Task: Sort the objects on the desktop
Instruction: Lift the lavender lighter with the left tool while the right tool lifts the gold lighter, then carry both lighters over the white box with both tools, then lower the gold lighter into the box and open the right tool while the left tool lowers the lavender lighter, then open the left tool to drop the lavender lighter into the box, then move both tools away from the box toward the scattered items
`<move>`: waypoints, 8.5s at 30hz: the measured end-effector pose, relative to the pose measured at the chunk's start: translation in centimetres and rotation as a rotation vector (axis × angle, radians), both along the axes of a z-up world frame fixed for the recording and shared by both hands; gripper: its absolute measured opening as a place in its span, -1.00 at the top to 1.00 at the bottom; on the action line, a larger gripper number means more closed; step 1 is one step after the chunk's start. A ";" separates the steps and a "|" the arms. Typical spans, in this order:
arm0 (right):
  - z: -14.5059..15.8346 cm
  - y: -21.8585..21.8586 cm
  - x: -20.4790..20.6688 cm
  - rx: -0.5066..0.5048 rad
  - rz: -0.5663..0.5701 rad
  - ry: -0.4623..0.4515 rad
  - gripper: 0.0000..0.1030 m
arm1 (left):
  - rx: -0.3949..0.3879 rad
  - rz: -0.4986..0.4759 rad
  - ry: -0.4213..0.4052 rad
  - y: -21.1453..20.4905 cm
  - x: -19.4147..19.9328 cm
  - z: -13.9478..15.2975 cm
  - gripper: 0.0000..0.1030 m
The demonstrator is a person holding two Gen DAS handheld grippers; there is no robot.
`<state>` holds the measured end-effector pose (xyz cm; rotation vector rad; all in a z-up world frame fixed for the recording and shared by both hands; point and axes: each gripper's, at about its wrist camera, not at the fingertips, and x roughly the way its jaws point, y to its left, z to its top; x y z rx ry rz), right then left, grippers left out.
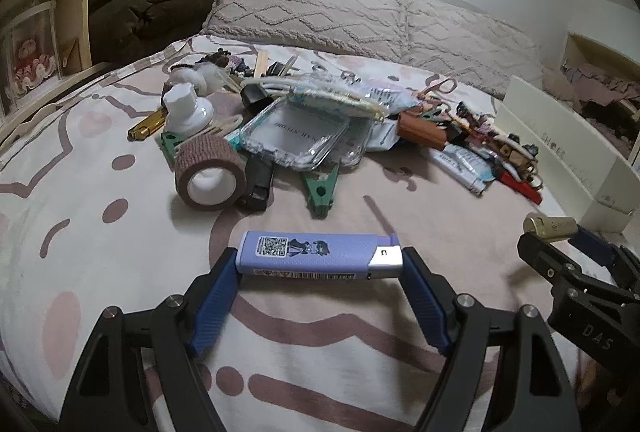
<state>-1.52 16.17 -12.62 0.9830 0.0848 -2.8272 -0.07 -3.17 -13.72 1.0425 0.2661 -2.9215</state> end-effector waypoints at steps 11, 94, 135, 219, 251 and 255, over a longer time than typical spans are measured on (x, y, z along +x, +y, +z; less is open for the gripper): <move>3.5 3.2 0.6 -0.046 -0.003 0.047 -0.62 | -0.035 -0.085 0.128 3.0 0.3 5.2 -0.54; 8.7 26.4 -11.9 -0.049 -0.170 -0.082 -0.62 | -0.062 -0.573 -0.032 34.7 -22.6 16.5 -0.54; 7.8 25.7 -11.3 0.021 -0.173 -0.190 -0.62 | -0.238 -0.645 -0.265 40.9 -25.5 10.1 -0.54; 8.7 26.2 -10.4 0.032 -0.273 -0.105 -0.71 | -0.190 -0.593 -0.137 36.3 -21.6 12.3 -1.00; 11.3 26.0 -8.5 0.007 -0.352 0.079 -1.00 | -0.163 -0.516 0.035 27.5 -18.7 15.5 -1.00; 12.4 26.0 -7.7 -0.031 -0.359 0.127 -1.00 | -0.173 -0.496 0.071 25.8 -17.9 16.4 -1.00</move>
